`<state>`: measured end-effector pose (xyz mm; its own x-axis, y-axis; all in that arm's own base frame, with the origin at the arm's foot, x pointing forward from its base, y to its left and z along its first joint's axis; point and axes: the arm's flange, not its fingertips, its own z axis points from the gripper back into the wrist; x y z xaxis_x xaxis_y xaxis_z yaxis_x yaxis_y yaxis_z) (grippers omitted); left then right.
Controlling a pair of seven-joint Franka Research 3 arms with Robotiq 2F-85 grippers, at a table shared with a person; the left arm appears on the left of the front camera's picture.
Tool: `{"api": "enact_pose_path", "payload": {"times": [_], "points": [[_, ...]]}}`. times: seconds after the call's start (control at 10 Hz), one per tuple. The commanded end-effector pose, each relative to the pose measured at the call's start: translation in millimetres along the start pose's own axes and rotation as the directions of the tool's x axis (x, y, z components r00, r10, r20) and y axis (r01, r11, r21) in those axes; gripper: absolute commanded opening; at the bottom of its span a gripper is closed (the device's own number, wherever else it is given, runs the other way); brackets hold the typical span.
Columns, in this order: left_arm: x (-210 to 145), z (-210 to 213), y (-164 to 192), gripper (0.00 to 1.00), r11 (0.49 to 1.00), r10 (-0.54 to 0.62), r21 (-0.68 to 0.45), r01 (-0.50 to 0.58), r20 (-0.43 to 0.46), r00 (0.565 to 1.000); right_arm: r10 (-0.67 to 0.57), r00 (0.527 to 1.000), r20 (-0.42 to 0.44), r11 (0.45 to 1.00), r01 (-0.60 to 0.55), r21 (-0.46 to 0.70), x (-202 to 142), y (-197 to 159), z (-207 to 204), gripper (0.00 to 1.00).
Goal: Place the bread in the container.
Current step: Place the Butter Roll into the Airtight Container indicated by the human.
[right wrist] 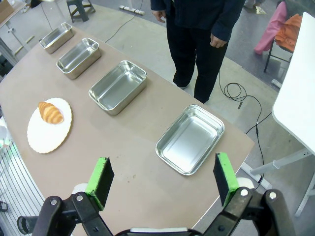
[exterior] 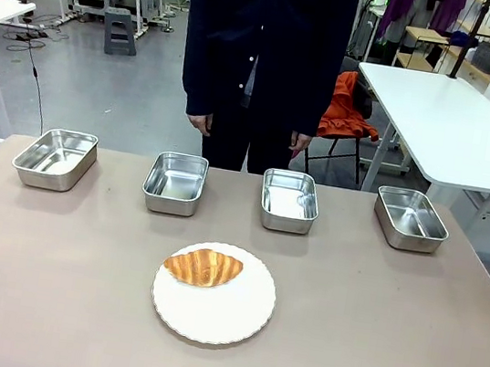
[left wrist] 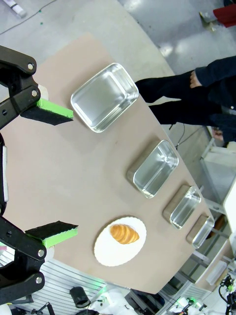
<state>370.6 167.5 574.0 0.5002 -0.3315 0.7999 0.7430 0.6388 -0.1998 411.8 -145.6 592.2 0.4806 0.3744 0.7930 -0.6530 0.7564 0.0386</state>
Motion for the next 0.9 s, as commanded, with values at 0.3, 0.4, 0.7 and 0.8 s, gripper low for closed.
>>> {"api": "enact_pose_path", "payload": {"times": [0.3,0.4,0.7,0.8], "points": [[-0.8,1.8,-0.2,1.0,1.0,-0.015,-0.004,0.015,0.004,1.0,0.005,1.0,0.006,1.0,-0.005,0.002,0.6,-0.5,0.1,1.0],[-0.8,1.8,-0.2,1.0,1.0,-0.015,-0.004,0.015,0.004,1.0,0.005,1.0,0.006,1.0,-0.005,0.002,0.6,-0.5,0.1,1.0],[-0.8,1.8,-0.2,1.0,1.0,-0.015,-0.004,0.015,0.004,1.0,0.005,1.0,0.006,1.0,-0.005,0.002,0.6,-0.5,0.1,1.0],[-0.8,1.8,-0.2,1.0,1.0,-0.015,-0.004,0.015,0.004,1.0,0.005,1.0,0.006,1.0,-0.005,0.002,0.6,-0.5,0.1,1.0]]}}
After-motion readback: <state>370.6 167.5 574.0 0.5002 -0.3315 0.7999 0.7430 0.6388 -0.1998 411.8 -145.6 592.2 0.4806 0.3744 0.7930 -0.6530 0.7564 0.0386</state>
